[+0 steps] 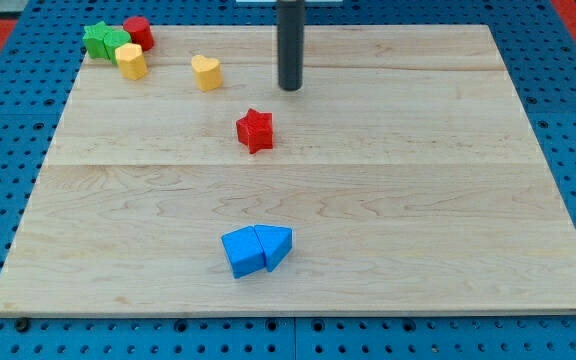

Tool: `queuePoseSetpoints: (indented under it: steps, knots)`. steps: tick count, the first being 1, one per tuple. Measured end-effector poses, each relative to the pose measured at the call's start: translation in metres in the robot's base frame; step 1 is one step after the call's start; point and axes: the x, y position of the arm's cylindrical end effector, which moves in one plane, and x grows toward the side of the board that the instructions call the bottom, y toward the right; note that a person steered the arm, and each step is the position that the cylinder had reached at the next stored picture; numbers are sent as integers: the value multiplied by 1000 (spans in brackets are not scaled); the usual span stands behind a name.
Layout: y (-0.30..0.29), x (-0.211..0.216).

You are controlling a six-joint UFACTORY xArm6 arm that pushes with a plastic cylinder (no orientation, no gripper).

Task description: Drive the red star into yellow hexagon

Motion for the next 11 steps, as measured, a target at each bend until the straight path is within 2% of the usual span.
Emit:
queuePoseSetpoints:
  steps: [1, 3, 4, 5, 6, 7, 8, 9, 10, 11]
  knots:
    - [-42, -10]
    - [-142, -58]
    - [-45, 0]
    - [70, 37]
    - [77, 100]
    - [-3, 79]
    - [-53, 9]
    - [-38, 22]
    - [19, 61]
    - [-57, 65]
